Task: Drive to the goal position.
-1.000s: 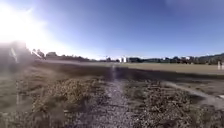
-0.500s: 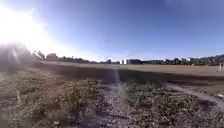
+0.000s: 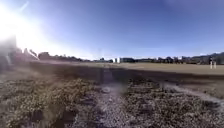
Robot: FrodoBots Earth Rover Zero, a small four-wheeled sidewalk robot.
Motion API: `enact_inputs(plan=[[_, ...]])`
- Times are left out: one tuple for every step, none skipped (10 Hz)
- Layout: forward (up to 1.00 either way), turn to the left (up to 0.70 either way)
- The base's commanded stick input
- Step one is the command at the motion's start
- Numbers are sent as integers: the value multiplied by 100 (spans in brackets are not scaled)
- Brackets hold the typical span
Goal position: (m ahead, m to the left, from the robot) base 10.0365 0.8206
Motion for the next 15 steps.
enact_inputs(plan=[[50,0],[50,0],[50,0],[50,0],[50,0],[50,0],[50,0],[50,0],[50,0],[50,0],[50,0],[50,0],[50,0],[50,0],[50,0]])
